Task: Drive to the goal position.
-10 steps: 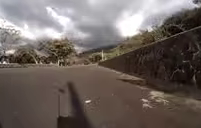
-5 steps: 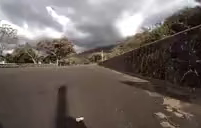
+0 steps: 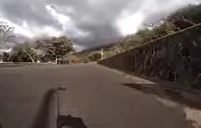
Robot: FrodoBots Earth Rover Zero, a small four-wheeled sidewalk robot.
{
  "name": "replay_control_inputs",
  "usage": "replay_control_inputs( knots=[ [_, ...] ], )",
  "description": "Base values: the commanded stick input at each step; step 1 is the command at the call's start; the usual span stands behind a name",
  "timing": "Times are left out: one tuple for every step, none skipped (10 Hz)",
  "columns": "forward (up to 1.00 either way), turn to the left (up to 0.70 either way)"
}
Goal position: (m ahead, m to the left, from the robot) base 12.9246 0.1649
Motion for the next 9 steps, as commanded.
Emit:
replay_control_inputs(
  knots=[
    [1.0,0.0],
    [1.0,0.0],
    [1.0,0.0],
    [1.0,0.18],
    [1.0,0.27],
    [1.0,0.33],
    [1.0,0.18],
    [1.0,0.04],
    [1.0,0.0]
  ],
)
